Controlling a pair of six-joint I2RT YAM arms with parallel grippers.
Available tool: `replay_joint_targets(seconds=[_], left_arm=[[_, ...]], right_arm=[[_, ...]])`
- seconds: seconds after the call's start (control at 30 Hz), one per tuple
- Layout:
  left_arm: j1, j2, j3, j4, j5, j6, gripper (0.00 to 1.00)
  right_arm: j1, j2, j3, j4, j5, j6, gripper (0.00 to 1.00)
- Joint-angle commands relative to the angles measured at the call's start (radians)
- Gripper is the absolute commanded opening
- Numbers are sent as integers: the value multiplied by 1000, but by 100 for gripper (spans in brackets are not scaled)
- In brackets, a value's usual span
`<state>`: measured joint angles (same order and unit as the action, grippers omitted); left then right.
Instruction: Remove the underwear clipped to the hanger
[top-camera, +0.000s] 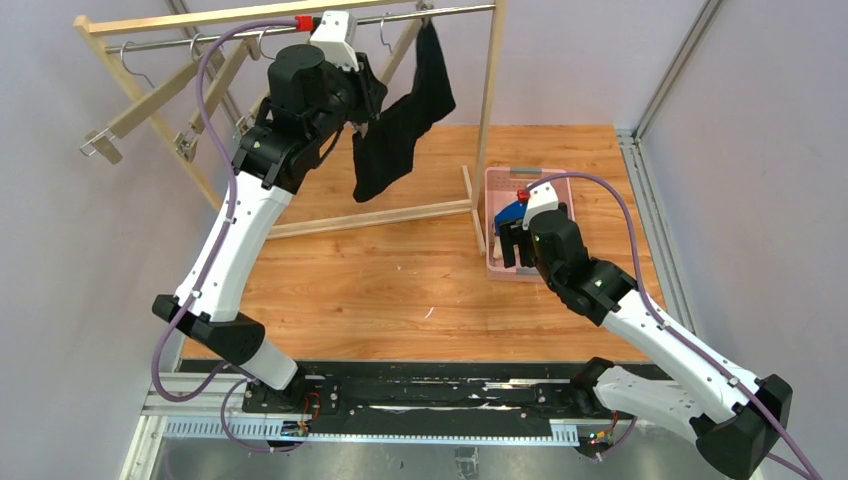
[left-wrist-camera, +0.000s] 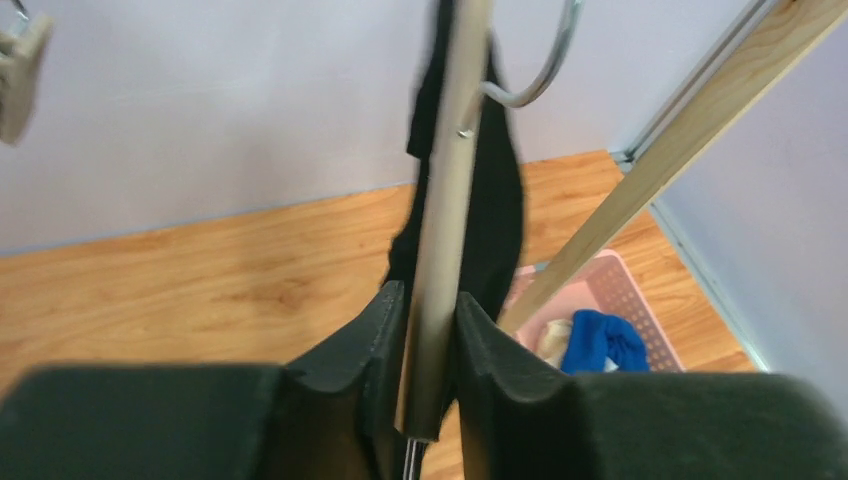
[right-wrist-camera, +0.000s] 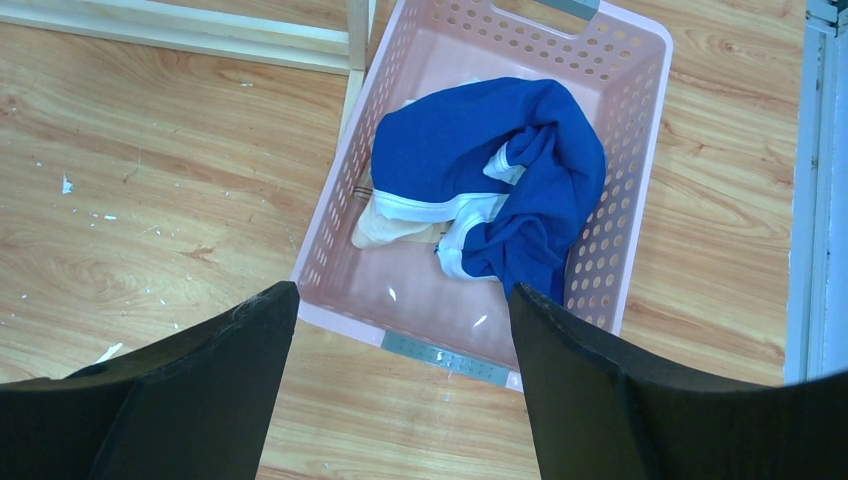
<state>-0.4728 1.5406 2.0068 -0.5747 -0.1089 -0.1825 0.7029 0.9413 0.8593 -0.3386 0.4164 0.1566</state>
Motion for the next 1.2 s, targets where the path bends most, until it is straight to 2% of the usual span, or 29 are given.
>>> replay_joint_targets(seconds=[0.0,0.1,0.17,0.7,1.17], left_arm=[[-4,10,33,2,21,20,21],[-4,14,32,-1,29,24,5],[-4,17,34,1,36,27,0],[-4,-24,66,73,44,79,0],[-4,-140,-62,94,48,99,0]], right_arm=[[18,-13,0,-3,57,-3,79],[20,-13,-4,1,57,-3,79],[21,-12,-9,5,56,-2,79],[27,9,-32,19,47,6,79],[27,39,-34,33,45,9,79]])
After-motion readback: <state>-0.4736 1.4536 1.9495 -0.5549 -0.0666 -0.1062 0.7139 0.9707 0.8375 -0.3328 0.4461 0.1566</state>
